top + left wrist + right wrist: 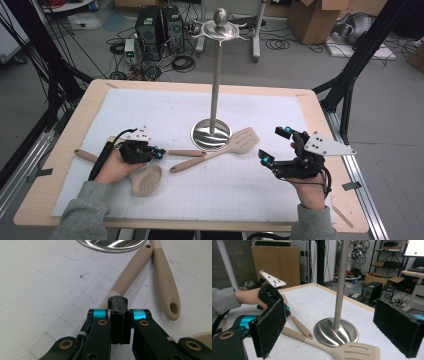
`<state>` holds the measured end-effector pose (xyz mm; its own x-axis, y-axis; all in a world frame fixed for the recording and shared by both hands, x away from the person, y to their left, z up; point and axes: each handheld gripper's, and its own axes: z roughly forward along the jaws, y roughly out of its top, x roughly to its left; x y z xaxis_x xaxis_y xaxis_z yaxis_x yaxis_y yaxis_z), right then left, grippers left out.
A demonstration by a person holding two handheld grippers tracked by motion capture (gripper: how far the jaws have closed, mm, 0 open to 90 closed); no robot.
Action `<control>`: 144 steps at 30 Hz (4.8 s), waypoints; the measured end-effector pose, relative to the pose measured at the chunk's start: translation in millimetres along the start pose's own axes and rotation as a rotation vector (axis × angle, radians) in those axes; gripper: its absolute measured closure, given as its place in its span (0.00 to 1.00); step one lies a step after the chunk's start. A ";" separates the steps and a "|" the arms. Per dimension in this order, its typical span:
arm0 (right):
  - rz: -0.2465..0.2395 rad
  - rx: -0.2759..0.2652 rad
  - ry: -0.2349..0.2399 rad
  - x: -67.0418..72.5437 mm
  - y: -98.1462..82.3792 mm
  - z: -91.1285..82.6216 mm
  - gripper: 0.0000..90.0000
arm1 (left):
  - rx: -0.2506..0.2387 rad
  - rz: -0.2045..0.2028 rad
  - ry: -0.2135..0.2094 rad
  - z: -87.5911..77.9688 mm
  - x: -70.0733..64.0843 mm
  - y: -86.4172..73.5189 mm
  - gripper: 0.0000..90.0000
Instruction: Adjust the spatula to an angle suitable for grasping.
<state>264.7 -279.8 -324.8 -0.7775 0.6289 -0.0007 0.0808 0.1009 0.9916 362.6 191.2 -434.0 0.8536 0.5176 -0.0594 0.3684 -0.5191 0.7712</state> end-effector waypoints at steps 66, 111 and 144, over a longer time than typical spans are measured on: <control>-0.006 0.006 0.003 0.9 -1.3 1.4 0.11 | 0.128 -0.088 0.184 -24.1 25.8 -13.8 1.00; -0.005 0.016 0.008 0.9 -2.5 2.9 0.11 | 0.119 0.088 0.055 19.0 -16.0 25.8 0.99; 0.005 0.015 0.004 0.2 -2.7 1.7 0.11 | 0.042 0.020 0.165 -0.9 -3.0 27.8 1.00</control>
<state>265.4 -278.7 -327.7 -0.7797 0.6261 0.0044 0.0936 0.1097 0.9896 369.9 175.8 -411.8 0.7902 0.6097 0.0626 0.3703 -0.5563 0.7439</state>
